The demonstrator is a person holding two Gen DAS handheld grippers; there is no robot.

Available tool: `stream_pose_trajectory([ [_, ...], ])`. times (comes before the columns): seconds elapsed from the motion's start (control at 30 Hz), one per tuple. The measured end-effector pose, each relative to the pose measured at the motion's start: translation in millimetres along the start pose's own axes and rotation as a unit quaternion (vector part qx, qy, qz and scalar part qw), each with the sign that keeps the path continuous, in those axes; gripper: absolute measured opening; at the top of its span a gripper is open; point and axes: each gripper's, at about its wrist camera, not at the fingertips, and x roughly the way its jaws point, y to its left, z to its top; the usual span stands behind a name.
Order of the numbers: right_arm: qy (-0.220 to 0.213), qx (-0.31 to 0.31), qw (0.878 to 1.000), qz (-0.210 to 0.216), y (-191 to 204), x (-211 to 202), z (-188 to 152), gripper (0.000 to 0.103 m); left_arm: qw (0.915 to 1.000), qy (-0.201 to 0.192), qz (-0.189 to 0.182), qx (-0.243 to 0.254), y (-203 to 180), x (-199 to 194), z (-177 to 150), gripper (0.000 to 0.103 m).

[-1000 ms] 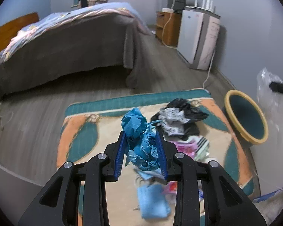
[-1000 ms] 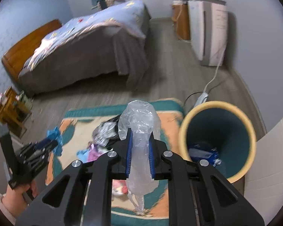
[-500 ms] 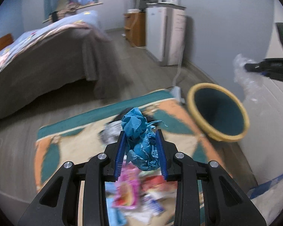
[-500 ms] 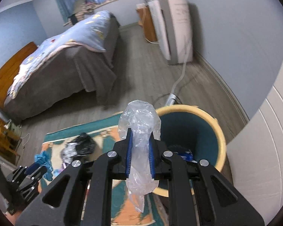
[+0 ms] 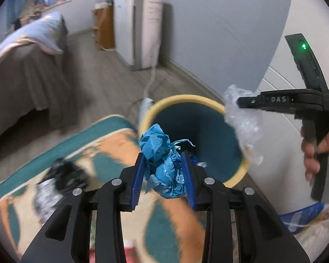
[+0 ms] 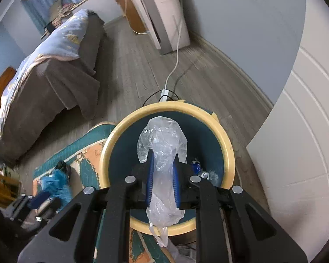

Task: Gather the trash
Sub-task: 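Drop the clear plastic bag into the bin with the right tool while the left tool drops the blue paper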

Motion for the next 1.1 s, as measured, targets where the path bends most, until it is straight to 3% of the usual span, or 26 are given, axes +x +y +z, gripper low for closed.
stream_pose_trajectory([
  [0.17,-0.001,0.003,1.0,0.002,1.1,3.2,2.9,0.016,0.9995,0.008,-0.001,0.03,-20.2,33.7,18.4,0.035],
  [0.2,-0.003,0.001,1.0,0.002,1.2,2.9,3.7,0.017,0.9994,0.006,-0.002,0.034,-23.9,39.1,23.2,0.039],
  [0.23,-0.005,0.004,1.0,0.002,0.0,2.6,4.3,0.025,0.9993,0.005,-0.001,0.036,-25.6,41.0,24.1,0.043],
  [0.27,-0.007,0.009,1.0,0.003,-2.3,2.0,4.7,0.032,0.9992,0.004,0.002,0.039,-27.9,43.6,26.7,0.052],
  [0.3,-0.009,0.014,1.0,0.004,-4.5,0.9,4.8,0.047,0.9992,0.002,0.007,0.04,-29.6,45.7,28.9,0.064],
  [0.33,-0.012,0.019,1.0,0.006,-7.0,-0.2,5.5,0.056,0.9992,-0.001,0.007,0.04,-27.7,44.1,29.1,0.069],
  [0.4,-0.017,0.026,0.999,0.009,-11.0,-2.9,6.4,0.062,0.9992,-0.009,0.006,0.037,-27.3,42.1,29.8,0.081],
  [0.53,-0.024,0.03,0.999,-0.006,-10.7,-4.7,7.7,0.094,0.9988,-0.021,0.028,0.033,-21.8,36.0,25.1,0.093],
  [0.87,-0.022,-0.016,1.0,-0.014,26.2,-12.5,6.1,0.097,0.9968,-0.032,0.071,0.02,3.1,2.0,7.1,0.096],
  [1.1,-0.03,-0.034,0.999,-0.008,56.8,-27.7,0.5,0.097,0.9944,-0.05,0.093,-0.011,35.7,-51.8,-12.0,0.097],
])
